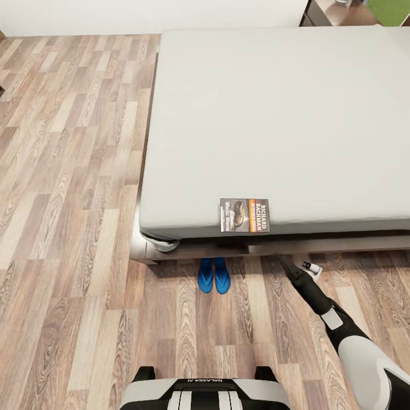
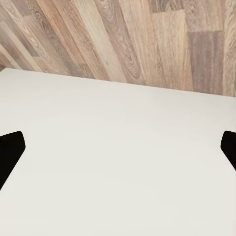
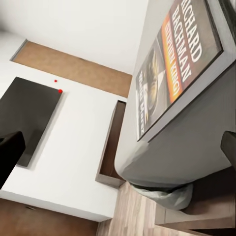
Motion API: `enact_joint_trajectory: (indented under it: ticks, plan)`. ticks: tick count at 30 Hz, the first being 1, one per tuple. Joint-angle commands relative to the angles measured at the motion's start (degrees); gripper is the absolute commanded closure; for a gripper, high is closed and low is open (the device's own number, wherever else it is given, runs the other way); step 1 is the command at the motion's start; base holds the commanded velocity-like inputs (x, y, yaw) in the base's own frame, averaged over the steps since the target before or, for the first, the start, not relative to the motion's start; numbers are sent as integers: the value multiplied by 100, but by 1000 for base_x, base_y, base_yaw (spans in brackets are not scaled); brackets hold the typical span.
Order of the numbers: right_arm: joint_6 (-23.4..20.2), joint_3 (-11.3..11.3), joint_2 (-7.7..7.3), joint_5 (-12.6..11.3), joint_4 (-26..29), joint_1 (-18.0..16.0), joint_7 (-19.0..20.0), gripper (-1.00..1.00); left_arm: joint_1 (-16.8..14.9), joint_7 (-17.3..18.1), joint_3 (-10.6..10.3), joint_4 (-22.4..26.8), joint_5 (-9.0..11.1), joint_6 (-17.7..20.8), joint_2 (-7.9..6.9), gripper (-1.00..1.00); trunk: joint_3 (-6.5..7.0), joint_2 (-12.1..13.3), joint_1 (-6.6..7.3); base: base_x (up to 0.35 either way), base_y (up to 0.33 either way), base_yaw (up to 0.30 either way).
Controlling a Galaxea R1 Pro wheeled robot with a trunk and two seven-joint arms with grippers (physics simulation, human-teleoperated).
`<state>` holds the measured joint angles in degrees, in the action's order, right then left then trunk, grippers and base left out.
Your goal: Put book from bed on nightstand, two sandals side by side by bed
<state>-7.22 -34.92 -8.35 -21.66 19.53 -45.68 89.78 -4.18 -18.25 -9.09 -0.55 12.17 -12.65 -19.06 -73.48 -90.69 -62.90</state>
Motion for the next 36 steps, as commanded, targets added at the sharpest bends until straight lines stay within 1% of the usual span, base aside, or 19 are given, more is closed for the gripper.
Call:
enact_joint_trajectory:
  ticks: [1, 7, 16, 24, 29, 36]
  plan:
    - [-62, -11, -18, -14, -5, -3, 22, -100, -3, -8, -49, -6, 56, -21, 2, -100, -2, -1, 0, 0, 0, 0]
    - [-65, -14, -80, -50, -13, -2, 22, -100, -4, -13, -48, -6, 67, -7, 1, -100, -2, -1, 0, 0, 0, 0]
    - [-65, -15, -104, -61, -17, -2, 22, -100, -4, -17, -45, -6, 77, -6, 7, -100, -2, -1, 0, 0, 0, 0]
    - [-62, -14, -104, -59, -12, -2, 22, -100, -4, -20, -41, -6, 79, 2, 8, -100, -146, -322, -176, 0, 0, 0]
    - [-61, -15, -105, -58, -11, -2, 22, -100, -4, -21, -40, -6, 82, -5, 5, -100, -146, -322, -176, 0, 0, 0]
    - [-61, -15, -106, -59, -10, -2, 22, -100, -4, -18, -40, -6, 80, -9, 3, -100, -271, -603, -329, 0, 0, 0]
